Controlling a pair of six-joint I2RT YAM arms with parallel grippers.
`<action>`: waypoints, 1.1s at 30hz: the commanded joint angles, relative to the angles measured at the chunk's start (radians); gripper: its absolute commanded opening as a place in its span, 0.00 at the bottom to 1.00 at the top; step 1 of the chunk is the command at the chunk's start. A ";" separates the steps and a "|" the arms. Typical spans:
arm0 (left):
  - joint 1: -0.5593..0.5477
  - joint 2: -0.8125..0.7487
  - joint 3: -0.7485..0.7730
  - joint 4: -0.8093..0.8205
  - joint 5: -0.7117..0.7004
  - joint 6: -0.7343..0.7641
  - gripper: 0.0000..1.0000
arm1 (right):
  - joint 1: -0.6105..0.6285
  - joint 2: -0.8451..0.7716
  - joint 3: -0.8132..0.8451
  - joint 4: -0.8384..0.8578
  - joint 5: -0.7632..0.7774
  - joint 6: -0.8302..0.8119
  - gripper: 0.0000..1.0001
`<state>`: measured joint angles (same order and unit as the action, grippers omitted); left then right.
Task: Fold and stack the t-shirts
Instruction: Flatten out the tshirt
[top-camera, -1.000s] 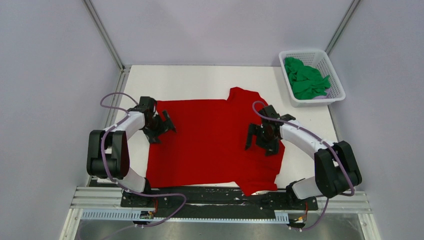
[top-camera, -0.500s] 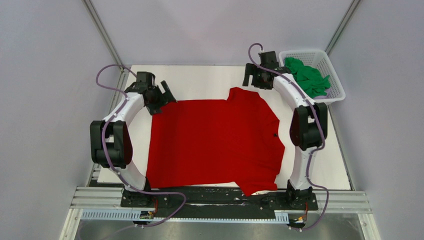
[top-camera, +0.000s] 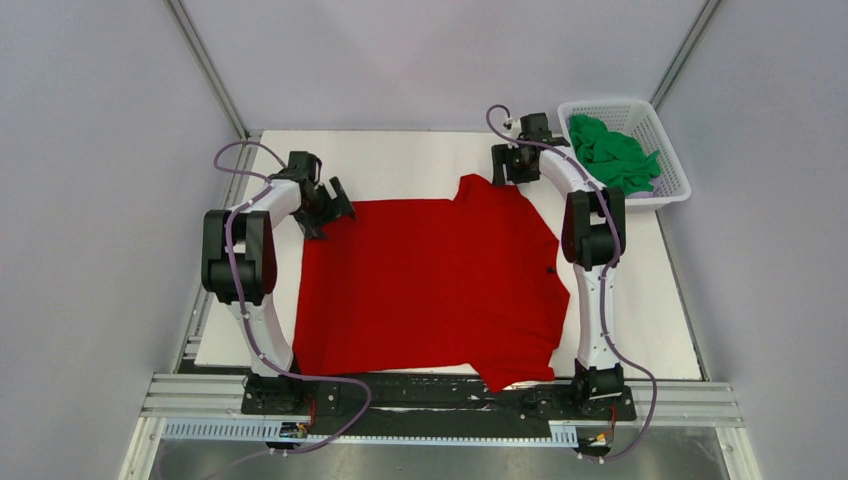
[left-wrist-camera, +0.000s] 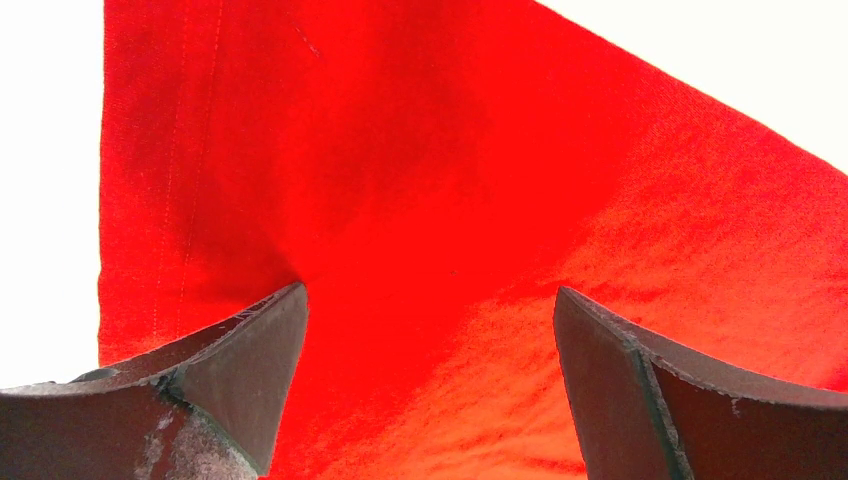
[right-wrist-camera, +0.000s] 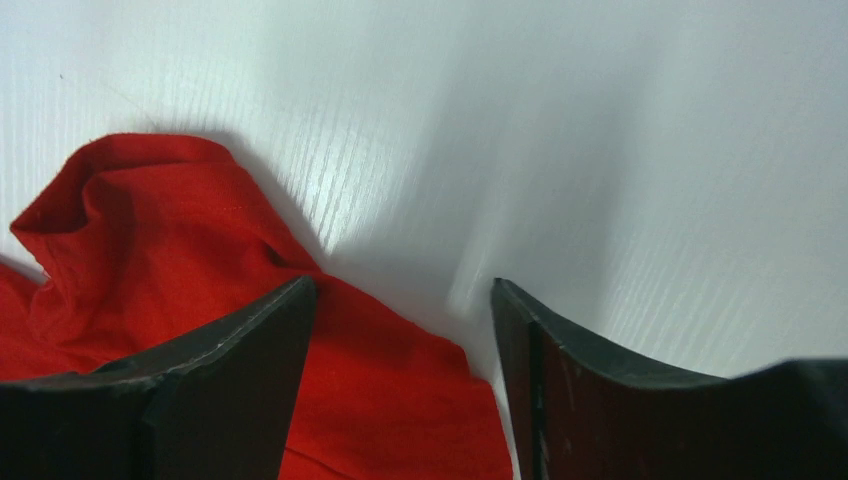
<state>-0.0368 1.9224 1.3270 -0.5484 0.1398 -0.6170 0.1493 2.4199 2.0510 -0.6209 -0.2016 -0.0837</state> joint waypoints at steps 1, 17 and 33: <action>0.008 0.007 -0.013 -0.012 -0.040 0.021 1.00 | 0.006 -0.032 -0.047 0.033 -0.033 -0.057 0.30; 0.008 -0.059 -0.079 0.033 0.010 0.010 1.00 | 0.278 -0.568 -0.600 0.244 0.154 -0.120 0.00; 0.008 -0.102 -0.141 0.042 0.013 0.018 1.00 | 0.451 -0.887 -0.962 0.275 0.005 0.057 0.84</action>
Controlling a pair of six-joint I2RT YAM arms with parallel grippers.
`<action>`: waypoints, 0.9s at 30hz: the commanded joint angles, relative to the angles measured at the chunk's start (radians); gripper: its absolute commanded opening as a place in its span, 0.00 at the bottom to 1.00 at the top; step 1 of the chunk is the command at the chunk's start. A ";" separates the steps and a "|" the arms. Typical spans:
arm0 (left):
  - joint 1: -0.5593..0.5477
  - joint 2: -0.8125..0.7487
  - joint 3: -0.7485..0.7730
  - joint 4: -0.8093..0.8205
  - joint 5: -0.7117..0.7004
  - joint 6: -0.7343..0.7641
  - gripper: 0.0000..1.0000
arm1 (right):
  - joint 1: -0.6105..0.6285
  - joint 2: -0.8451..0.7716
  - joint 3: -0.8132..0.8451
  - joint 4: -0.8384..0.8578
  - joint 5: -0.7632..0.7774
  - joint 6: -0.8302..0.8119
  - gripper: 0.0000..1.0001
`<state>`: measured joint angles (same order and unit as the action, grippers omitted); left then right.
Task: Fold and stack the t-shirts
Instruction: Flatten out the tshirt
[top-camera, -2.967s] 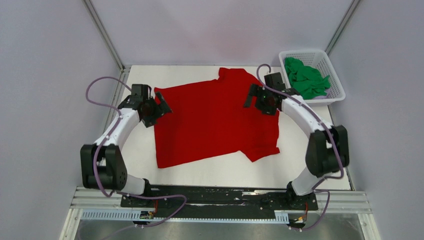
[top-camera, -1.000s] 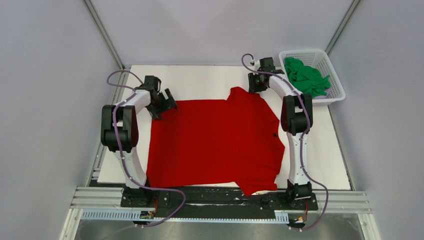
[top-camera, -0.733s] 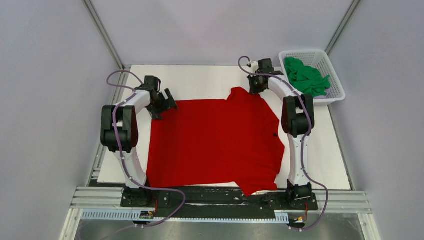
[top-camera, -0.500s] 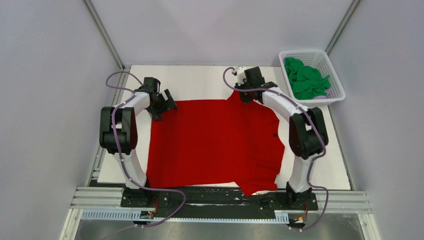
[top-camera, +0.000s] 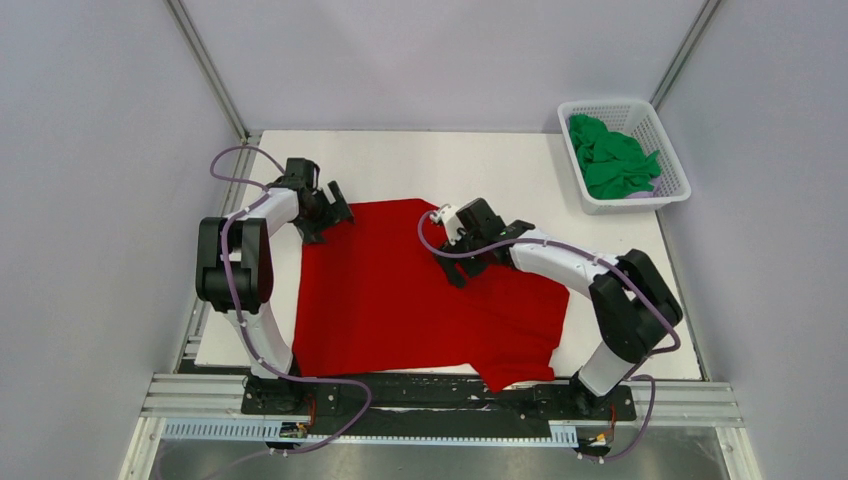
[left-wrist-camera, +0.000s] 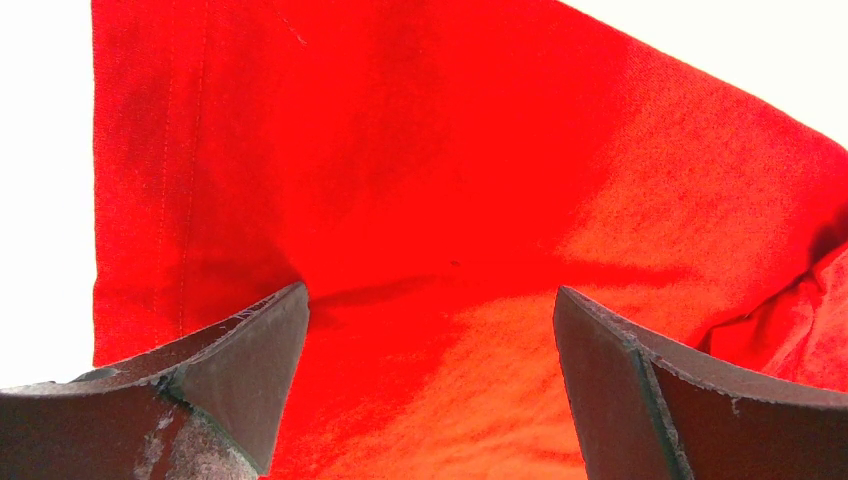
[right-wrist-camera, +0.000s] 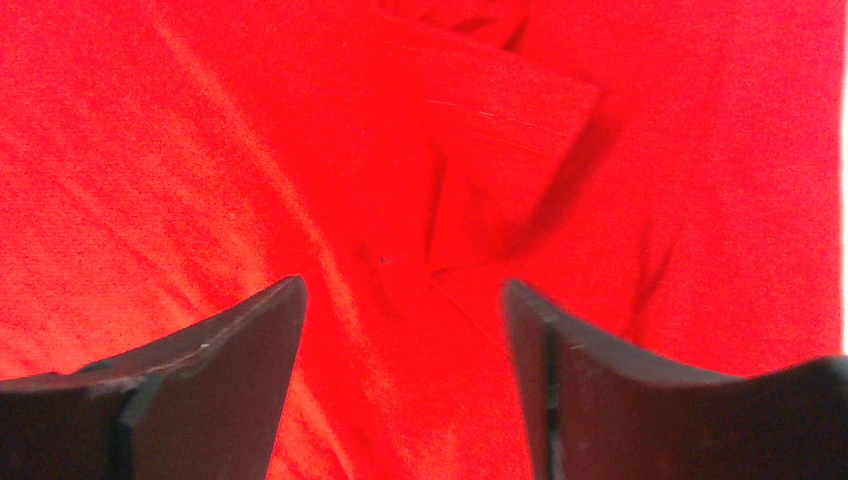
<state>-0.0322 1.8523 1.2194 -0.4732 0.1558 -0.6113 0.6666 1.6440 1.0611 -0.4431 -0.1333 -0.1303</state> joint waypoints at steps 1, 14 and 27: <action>0.003 -0.034 -0.036 -0.033 -0.003 0.011 1.00 | -0.088 -0.111 0.031 0.109 -0.104 0.121 0.86; 0.003 -0.049 -0.045 -0.041 -0.023 0.015 1.00 | -0.130 0.138 0.170 0.097 -0.181 0.178 0.66; 0.003 -0.030 -0.037 -0.039 -0.033 0.023 1.00 | -0.118 0.213 0.179 0.095 -0.127 0.163 0.30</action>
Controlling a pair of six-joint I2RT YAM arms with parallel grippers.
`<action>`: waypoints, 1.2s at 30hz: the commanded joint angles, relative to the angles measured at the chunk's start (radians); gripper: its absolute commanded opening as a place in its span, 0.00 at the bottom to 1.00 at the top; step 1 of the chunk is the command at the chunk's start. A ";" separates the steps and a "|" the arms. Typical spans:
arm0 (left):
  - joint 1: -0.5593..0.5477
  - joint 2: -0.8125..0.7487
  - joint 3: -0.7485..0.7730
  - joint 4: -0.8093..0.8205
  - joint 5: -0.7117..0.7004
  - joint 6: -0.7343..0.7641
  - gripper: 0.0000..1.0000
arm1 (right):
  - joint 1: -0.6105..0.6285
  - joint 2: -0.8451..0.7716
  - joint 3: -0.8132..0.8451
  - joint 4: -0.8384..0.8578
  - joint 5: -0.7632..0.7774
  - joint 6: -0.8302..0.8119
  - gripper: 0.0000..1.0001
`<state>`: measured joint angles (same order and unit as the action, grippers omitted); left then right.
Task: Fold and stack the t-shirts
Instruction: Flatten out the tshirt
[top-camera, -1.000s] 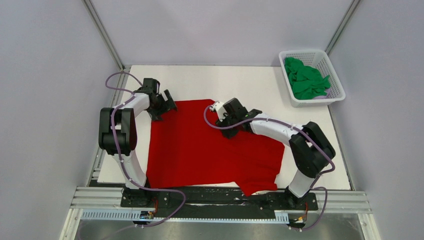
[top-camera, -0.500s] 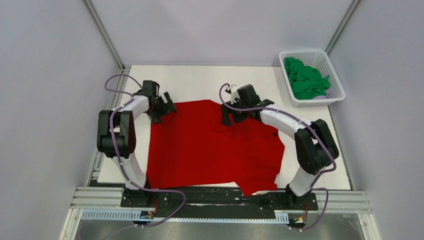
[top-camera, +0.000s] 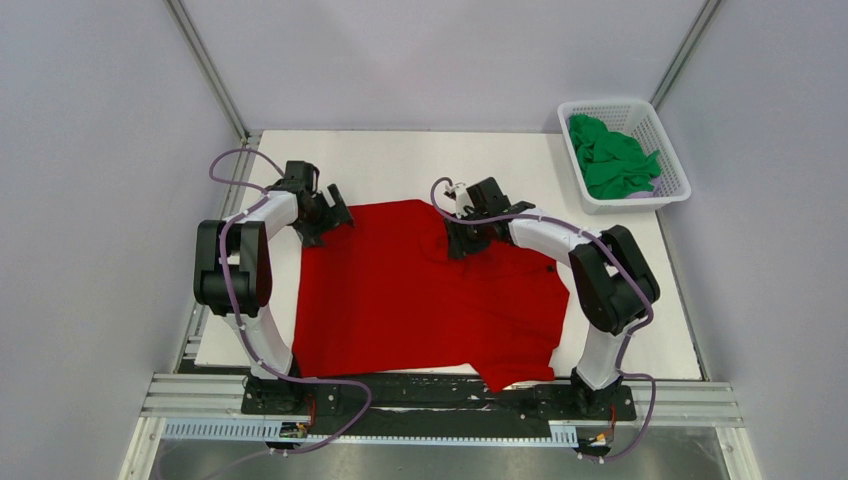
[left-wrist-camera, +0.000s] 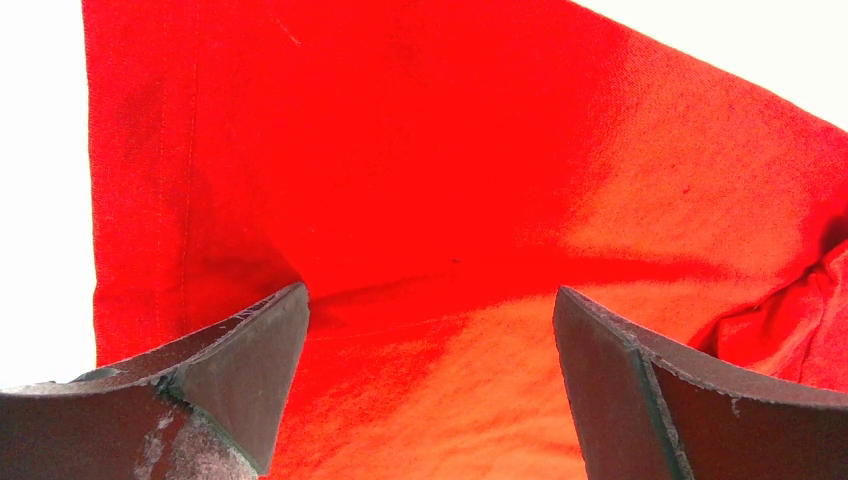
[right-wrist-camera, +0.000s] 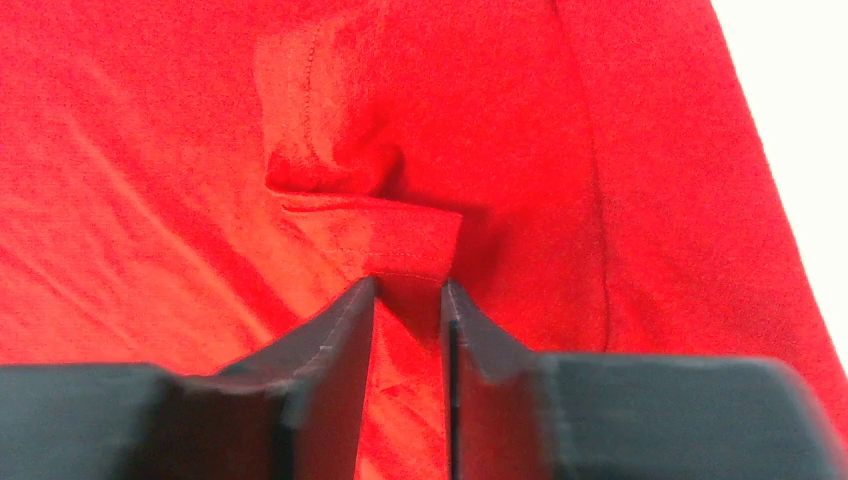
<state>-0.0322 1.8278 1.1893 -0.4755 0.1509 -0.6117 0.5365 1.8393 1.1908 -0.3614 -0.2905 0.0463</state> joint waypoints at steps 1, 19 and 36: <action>0.003 0.000 -0.004 -0.036 -0.028 0.024 1.00 | 0.014 0.016 0.050 0.013 0.043 -0.017 0.21; 0.003 0.151 0.165 -0.073 -0.052 0.027 1.00 | -0.185 0.166 0.346 0.081 0.491 -0.036 0.00; 0.004 0.247 0.401 -0.146 -0.048 0.061 1.00 | -0.307 0.284 0.629 0.088 0.483 0.044 1.00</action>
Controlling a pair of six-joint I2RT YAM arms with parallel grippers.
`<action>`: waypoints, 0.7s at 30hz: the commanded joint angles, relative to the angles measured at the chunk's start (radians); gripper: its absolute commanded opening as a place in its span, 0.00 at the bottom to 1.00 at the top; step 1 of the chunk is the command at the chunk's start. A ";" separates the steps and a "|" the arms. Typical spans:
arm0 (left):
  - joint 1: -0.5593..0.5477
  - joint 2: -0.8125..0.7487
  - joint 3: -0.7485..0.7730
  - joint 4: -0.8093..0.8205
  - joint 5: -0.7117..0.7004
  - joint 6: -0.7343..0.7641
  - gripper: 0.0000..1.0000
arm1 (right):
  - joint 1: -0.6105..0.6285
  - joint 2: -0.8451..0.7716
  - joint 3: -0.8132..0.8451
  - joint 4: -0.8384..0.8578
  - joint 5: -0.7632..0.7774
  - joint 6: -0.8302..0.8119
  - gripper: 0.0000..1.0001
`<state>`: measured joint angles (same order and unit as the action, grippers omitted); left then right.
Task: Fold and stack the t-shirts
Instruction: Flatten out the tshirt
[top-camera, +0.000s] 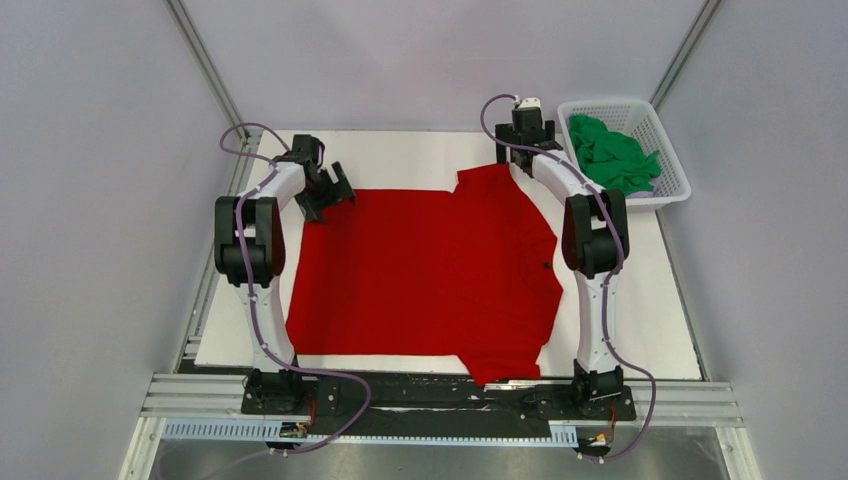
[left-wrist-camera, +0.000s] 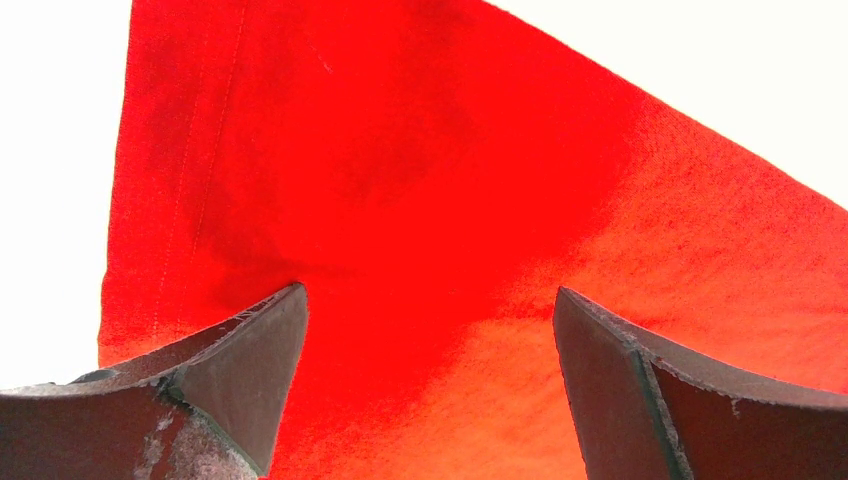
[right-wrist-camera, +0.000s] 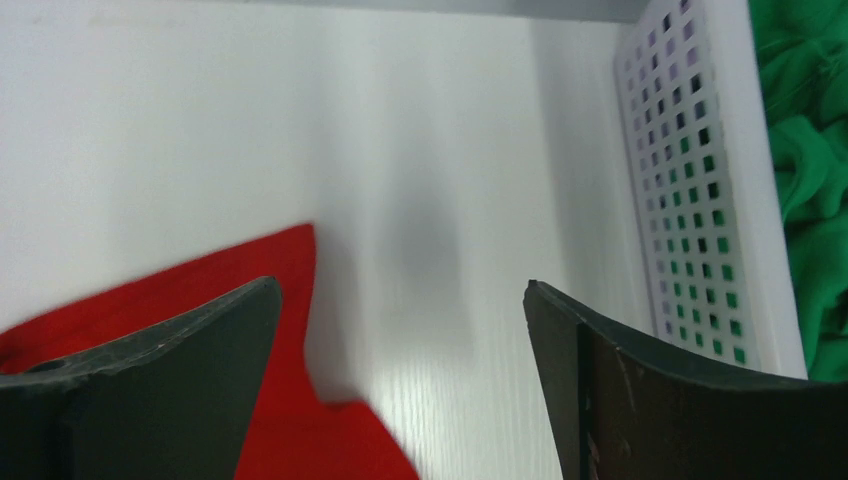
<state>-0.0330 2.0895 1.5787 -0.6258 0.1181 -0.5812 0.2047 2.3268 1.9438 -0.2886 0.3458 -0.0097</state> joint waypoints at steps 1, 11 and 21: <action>0.004 -0.031 0.004 0.005 -0.015 0.030 1.00 | 0.025 -0.240 -0.174 0.015 -0.220 0.136 1.00; 0.005 -0.095 -0.086 0.028 -0.045 0.042 1.00 | 0.037 -0.248 -0.299 0.005 -0.585 0.225 1.00; 0.011 0.029 0.018 0.006 -0.050 0.021 1.00 | 0.033 -0.010 -0.109 -0.083 -0.397 0.238 1.00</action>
<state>-0.0322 2.0632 1.5360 -0.6178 0.0940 -0.5629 0.2417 2.2498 1.7420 -0.3202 -0.1509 0.2016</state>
